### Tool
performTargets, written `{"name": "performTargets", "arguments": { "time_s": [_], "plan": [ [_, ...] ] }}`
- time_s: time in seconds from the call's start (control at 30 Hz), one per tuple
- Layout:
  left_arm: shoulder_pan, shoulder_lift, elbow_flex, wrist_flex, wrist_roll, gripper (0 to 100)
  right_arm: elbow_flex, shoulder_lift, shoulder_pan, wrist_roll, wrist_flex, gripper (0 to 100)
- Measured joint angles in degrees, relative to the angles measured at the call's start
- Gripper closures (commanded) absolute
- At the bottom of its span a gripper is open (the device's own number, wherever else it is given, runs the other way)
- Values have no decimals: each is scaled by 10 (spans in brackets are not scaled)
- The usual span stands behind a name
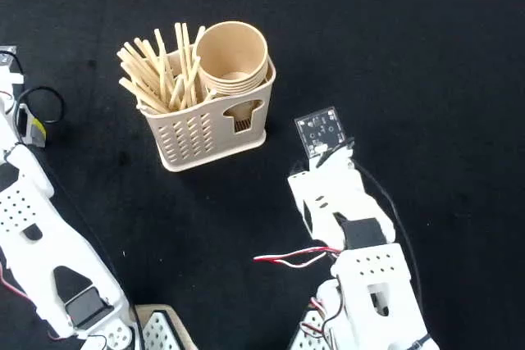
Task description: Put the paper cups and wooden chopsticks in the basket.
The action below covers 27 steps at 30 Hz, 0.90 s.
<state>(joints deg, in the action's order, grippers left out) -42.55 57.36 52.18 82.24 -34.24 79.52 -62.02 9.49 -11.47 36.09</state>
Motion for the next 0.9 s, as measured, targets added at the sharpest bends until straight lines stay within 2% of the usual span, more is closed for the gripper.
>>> {"name": "performTargets", "arguments": {
  "time_s": [0.07,0.43,0.67,0.9],
  "plan": [
    [3,8,13,18,1,976,0,0,0,0,0,984],
    [3,14,92,168,12,970,0,0,0,0,0,984],
    [2,4,148,182,113,971,0,0,0,0,0,984],
    [6,-177,18,182,229,970,0,0,0,0,0,984]
  ]
}}
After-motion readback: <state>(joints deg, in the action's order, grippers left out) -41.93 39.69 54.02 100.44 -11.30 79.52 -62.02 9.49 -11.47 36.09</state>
